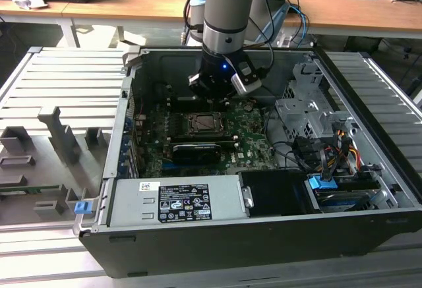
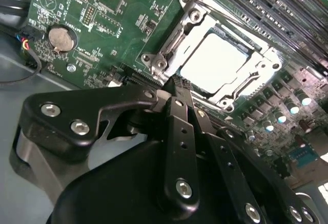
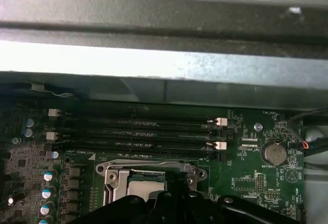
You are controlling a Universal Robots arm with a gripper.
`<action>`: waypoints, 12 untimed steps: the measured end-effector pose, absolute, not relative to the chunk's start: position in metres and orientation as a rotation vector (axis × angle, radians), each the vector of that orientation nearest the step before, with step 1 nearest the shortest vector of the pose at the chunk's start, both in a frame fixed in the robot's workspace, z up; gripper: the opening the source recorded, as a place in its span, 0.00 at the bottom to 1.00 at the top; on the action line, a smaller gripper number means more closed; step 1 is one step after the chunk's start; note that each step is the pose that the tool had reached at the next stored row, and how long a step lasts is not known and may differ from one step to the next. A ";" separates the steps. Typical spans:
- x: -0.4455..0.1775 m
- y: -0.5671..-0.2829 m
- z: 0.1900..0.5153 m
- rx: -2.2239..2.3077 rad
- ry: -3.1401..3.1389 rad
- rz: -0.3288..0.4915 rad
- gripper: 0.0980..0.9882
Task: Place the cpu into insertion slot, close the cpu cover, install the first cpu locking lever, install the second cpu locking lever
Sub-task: 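Install the second cpu locking lever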
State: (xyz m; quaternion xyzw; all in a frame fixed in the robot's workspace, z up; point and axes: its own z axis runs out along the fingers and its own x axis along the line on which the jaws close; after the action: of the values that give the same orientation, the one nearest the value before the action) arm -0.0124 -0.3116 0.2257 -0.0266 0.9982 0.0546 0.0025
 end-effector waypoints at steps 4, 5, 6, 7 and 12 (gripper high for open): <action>-0.012 -0.313 0.226 -0.083 3.131 0.170 0.01; -0.012 -0.314 0.226 -0.083 3.131 0.170 0.01; -0.012 -0.314 0.226 -0.083 3.131 0.170 0.01; -0.012 -0.315 0.226 -0.083 3.131 0.170 0.01; -0.012 -0.317 0.226 -0.083 3.131 0.170 0.01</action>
State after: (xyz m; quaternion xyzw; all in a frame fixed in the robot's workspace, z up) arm -0.0125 -0.3169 0.2257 -0.0265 0.9982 0.0542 0.0026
